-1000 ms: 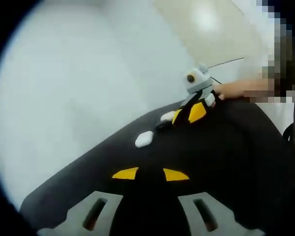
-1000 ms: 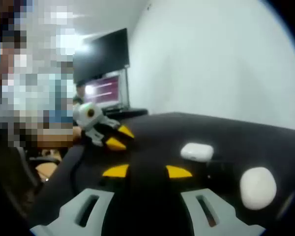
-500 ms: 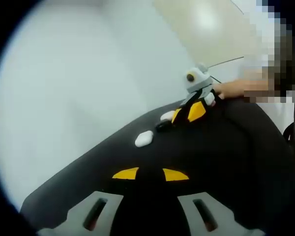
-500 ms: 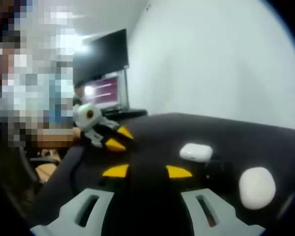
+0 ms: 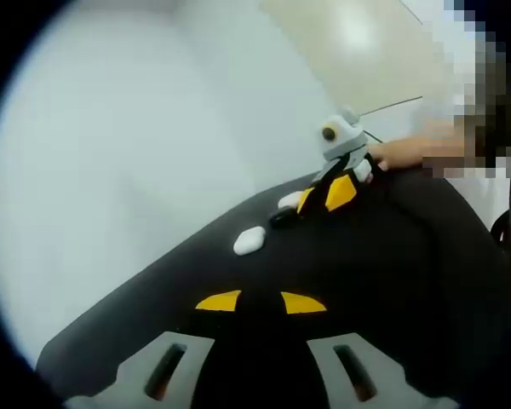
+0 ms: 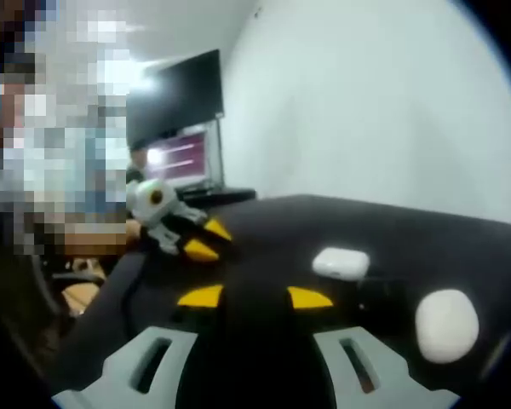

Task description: Pick up three earphones and place each one into its charging case using tactile feedback, ensure that each earphone is properly inserted and securely positioned inside the case.

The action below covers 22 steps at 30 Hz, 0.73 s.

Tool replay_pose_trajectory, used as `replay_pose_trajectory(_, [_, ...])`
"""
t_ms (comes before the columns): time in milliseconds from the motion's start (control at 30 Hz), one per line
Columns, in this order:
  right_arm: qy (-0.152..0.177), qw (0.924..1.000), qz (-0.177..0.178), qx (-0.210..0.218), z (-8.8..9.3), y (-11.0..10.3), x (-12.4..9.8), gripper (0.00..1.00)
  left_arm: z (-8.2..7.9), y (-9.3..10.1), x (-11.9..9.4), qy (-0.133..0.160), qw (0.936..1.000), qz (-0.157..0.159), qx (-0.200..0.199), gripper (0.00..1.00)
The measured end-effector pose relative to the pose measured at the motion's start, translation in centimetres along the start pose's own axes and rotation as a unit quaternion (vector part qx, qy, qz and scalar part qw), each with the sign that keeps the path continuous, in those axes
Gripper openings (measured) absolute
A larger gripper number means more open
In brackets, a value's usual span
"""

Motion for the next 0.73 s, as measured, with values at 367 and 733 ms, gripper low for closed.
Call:
replay_pose_trajectory(367, [-0.002, 1.0, 0.001, -0.004, 0.0, 0.0, 0.0, 0.29, -0.3, 0.6, 0.0, -0.001, 1.0, -0.002, 0.002, 0.14])
replay_pose_trajectory(733, [-0.007, 0.9999, 0.001, -0.008, 0.1, 0.2, 0.0, 0.29, -0.6, 1.4, -0.1, -0.001, 1.0, -0.003, 0.004, 0.14])
Point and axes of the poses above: the point that each gripper's makers call its tool centre point, and the gripper's own axes: x roughly forward along the fingers, y roughly to its right, z roughly out of its underside, the point moved 8 cm from there along -x, roughly backward along the fingers, and after that the axes turned 4 degrees about z, right-handed, at the moved point
